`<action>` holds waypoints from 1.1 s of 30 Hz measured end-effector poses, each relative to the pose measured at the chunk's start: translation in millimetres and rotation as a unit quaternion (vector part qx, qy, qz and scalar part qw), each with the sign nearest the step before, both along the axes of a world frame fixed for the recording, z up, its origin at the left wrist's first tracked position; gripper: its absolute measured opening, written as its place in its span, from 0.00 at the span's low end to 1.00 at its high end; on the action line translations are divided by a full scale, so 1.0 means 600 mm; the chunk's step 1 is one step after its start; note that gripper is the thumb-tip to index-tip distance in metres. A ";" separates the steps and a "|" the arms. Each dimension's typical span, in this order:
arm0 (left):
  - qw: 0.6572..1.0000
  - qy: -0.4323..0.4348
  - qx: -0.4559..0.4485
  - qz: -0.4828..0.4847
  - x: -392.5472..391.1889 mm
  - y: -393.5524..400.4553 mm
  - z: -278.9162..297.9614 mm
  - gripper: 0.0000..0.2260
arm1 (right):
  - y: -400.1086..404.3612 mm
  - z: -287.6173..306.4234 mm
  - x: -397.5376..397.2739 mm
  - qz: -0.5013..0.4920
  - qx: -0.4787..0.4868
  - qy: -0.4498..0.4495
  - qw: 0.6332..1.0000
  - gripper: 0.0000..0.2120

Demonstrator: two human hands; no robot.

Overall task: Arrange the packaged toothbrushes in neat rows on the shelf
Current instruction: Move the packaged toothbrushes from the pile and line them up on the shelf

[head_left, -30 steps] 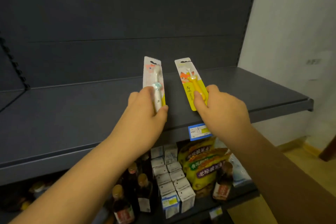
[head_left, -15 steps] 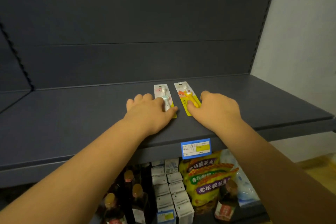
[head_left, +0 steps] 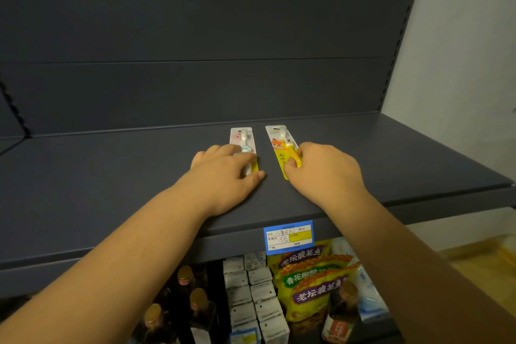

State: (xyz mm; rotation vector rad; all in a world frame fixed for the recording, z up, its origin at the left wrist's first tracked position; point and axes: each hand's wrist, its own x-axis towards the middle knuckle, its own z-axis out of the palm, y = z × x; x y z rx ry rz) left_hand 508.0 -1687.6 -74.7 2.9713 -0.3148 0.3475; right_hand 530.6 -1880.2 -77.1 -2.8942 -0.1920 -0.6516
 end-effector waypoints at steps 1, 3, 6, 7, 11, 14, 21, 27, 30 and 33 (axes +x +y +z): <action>1.000 0.000 0.000 0.002 0.000 0.000 0.000 0.24 | -0.001 -0.001 0.001 -0.002 0.002 0.002 1.000 0.11; 1.000 0.003 -0.001 0.009 -0.002 -0.001 0.003 0.24 | -0.002 -0.002 0.002 -0.007 0.005 0.002 1.000 0.11; 1.000 0.002 0.006 0.024 -0.005 -0.005 0.005 0.25 | -0.004 -0.005 0.003 -0.015 0.008 -0.004 1.000 0.12; 1.000 -0.002 0.010 0.029 -0.005 -0.006 0.005 0.25 | -0.004 -0.005 0.003 -0.017 0.010 -0.003 1.000 0.12; 0.999 -0.018 0.019 0.035 -0.008 -0.007 0.003 0.26 | -0.006 -0.005 0.004 -0.020 0.017 0.003 1.000 0.12; 0.999 -0.021 0.016 0.036 -0.010 -0.007 0.004 0.26 | -0.007 -0.004 0.002 -0.023 0.016 0.003 1.000 0.14; 0.999 -0.014 0.006 0.048 -0.009 -0.006 0.002 0.26 | -0.006 0.001 -0.003 -0.026 0.016 0.012 0.999 0.14; 0.997 -0.018 -0.033 0.065 -0.012 -0.006 0.002 0.32 | -0.005 0.002 -0.008 -0.035 0.045 0.004 0.998 0.16; 0.993 -0.033 -0.088 0.074 -0.015 -0.006 0.007 0.29 | -0.008 0.003 -0.010 -0.036 0.060 -0.003 0.998 0.16; 0.981 -0.074 -0.166 0.063 -0.023 -0.004 0.012 0.24 | -0.012 0.000 -0.013 -0.021 0.077 -0.038 0.996 0.16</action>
